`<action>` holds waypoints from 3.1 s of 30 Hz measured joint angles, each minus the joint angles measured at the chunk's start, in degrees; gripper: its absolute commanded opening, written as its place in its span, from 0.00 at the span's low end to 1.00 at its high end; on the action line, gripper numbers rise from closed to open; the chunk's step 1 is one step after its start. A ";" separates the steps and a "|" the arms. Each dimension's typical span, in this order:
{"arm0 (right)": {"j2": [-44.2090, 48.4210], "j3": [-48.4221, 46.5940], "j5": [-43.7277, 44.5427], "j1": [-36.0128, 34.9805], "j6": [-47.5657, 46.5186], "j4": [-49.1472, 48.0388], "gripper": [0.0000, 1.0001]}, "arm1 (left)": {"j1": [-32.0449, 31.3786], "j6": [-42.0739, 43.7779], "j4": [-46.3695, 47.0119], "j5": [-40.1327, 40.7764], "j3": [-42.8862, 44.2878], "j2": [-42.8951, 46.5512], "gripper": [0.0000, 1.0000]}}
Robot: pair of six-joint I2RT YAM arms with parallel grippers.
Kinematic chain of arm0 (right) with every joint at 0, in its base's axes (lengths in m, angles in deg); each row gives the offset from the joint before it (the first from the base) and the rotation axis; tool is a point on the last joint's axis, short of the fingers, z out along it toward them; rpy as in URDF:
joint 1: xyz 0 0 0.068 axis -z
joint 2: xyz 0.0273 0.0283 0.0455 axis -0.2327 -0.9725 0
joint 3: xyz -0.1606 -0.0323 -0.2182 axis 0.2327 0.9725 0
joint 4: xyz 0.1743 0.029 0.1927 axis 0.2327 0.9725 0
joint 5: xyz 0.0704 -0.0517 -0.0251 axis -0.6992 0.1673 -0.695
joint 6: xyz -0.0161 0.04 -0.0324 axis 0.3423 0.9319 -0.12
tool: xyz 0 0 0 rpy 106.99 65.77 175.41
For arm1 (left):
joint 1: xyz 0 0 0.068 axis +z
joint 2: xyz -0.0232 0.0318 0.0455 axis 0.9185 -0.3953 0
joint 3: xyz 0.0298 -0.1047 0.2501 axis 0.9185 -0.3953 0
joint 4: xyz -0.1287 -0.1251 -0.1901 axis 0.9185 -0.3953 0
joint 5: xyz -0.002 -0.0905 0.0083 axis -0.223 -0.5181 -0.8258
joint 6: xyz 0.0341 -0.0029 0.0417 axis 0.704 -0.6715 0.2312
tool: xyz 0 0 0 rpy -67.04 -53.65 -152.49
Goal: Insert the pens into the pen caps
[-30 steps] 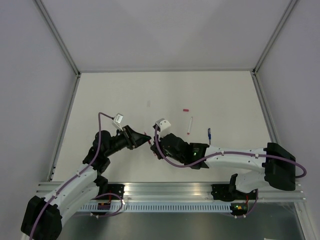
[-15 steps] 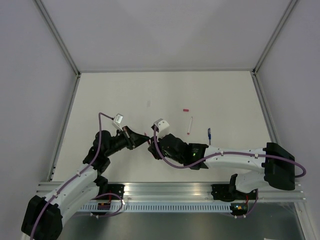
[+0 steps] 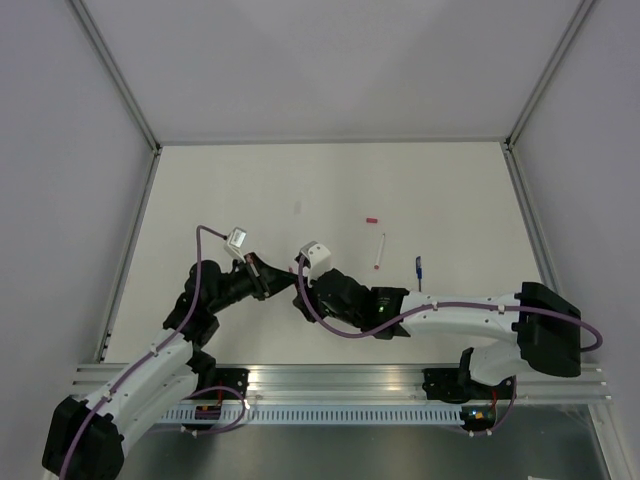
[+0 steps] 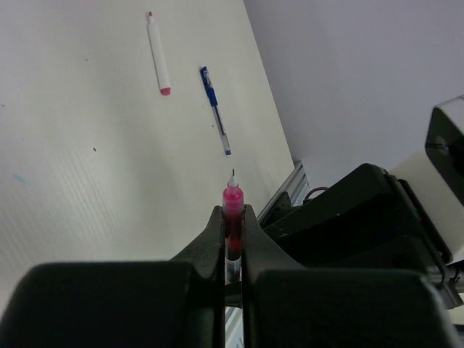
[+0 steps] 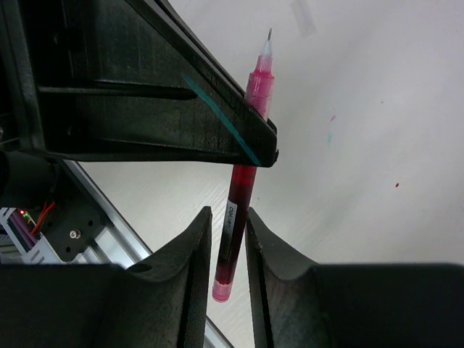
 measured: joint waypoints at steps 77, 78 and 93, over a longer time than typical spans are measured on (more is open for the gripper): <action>29.81 11.63 4.39 9.57 -6.40 15.45 0.00 | 5.90 -22.53 -65.68 42.38 57.90 -67.93 0.42; 29.83 11.63 4.33 9.57 -6.40 15.45 0.00 | 5.90 -22.51 -65.59 42.42 57.88 -67.93 0.37; 29.55 11.74 -0.37 9.57 -7.10 14.16 0.00 | 5.92 -13.09 -50.58 40.19 44.24 -57.37 0.02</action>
